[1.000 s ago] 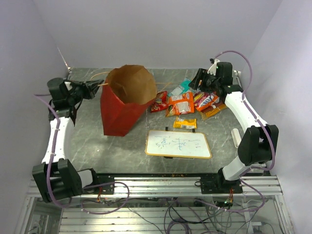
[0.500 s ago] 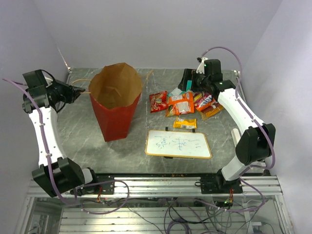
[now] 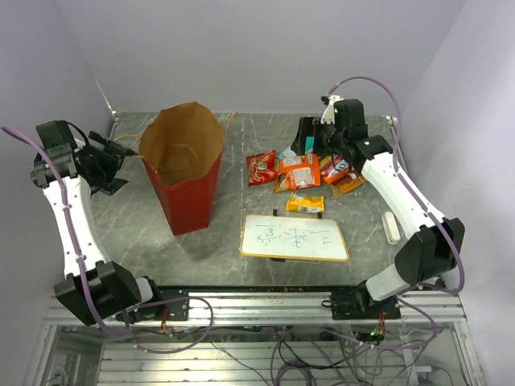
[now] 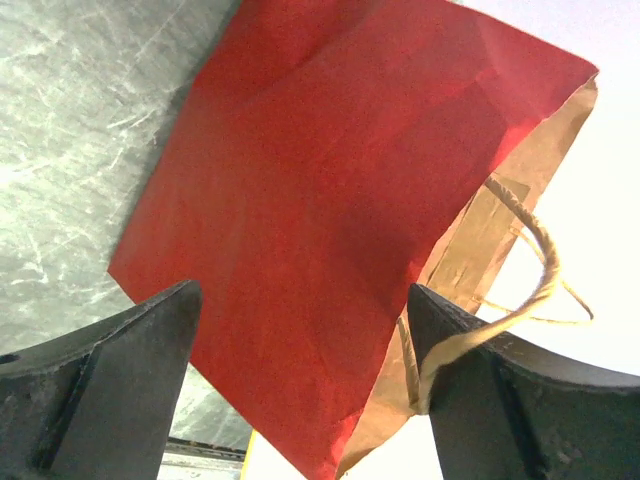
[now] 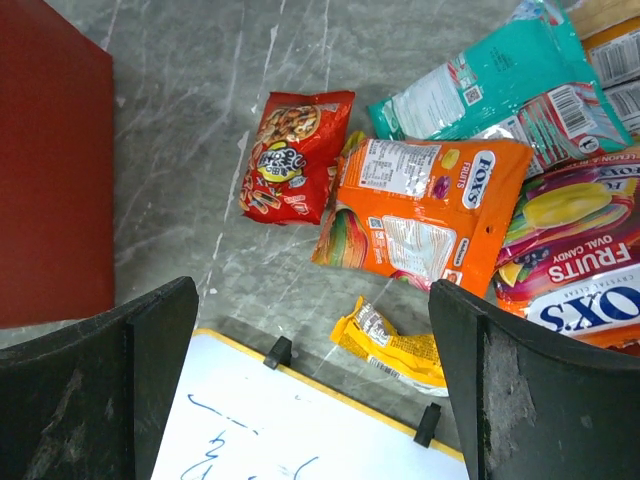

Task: Take the snacks out of the paper bag
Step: Adjust the paper bag at the center of the board.

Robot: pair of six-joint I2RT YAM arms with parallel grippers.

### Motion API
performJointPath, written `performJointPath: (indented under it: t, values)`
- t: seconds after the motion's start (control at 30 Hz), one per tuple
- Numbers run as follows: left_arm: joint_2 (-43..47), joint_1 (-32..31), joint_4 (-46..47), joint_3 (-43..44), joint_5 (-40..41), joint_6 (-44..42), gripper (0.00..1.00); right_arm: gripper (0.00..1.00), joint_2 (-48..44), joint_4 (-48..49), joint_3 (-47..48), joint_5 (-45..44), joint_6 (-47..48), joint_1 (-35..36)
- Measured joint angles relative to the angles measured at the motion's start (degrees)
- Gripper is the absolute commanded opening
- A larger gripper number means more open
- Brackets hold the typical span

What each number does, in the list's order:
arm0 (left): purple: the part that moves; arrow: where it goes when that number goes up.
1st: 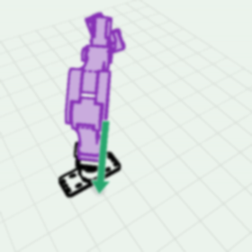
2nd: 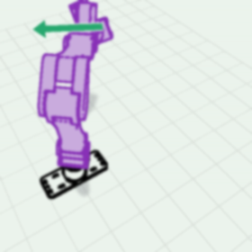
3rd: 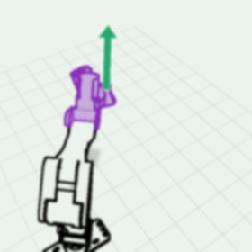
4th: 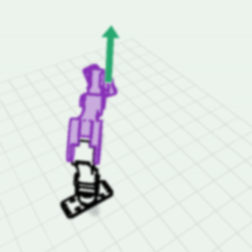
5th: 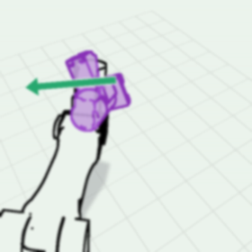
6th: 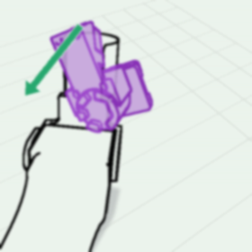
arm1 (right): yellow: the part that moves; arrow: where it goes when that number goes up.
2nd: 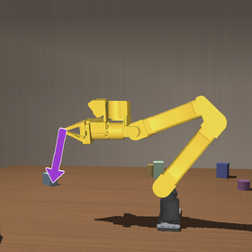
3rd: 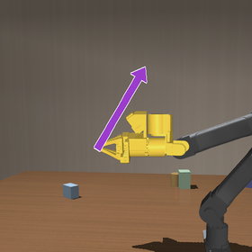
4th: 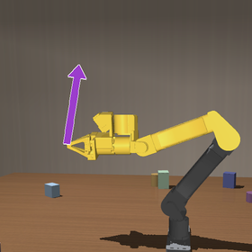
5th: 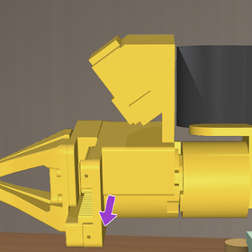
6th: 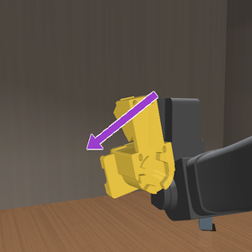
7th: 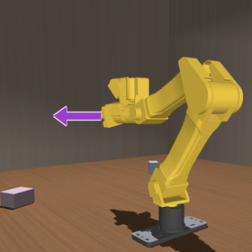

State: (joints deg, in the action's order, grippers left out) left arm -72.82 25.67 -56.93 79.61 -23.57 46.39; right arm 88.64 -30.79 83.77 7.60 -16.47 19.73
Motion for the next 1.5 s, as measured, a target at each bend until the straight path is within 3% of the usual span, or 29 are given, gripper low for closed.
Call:
performJointPath:
  t: [0.1,0.33,0.57,0.7,0.77,1.1,1.37,1.5]
  values:
    - [0.4,0.0,-1.4,1.6,1.3,-0.8,0.97,1.0,-1.6,-0.4,0.0,-0.6,-0.2,0.0]
    - [1.8,0.0,-1.9,2.9,2.0,-3.7,0.84,1.0,-4.5,-0.7,-3.1,-0.8,0.0,0.0]
    - [1.8,1.7,-5.2,2.3,8.0,-5.3,0.72,1.0,-6.8,-0.8,-4.8,-0.8,0.3,0.5]
    - [2.9,4.7,-8.4,-1.0,12.7,-6.1,0.53,1.0,-6.9,-0.8,-4.8,-0.8,0.5,1.1]
    - [3.0,5.2,-10.2,-1.3,15.9,-6.3,0.51,1.0,-6.9,-0.8,-4.8,-1.0,0.7,1.4]
    - [3.5,5.3,-12.7,4.7,19.3,-6.5,0.75,1.0,-7.0,-0.8,-4.8,-3.3,2.5,4.6]
    - [4.4,5.3,-9.6,6.3,13.9,-5.6,0.83,1.0,-7.0,-0.8,-4.8,-4.4,3.4,5.4]
    - [4.5,5.3,-7.5,6.3,10.6,-5.7,0.96,1.0,-7.0,-0.8,-4.8,-4.7,3.5,5.4]
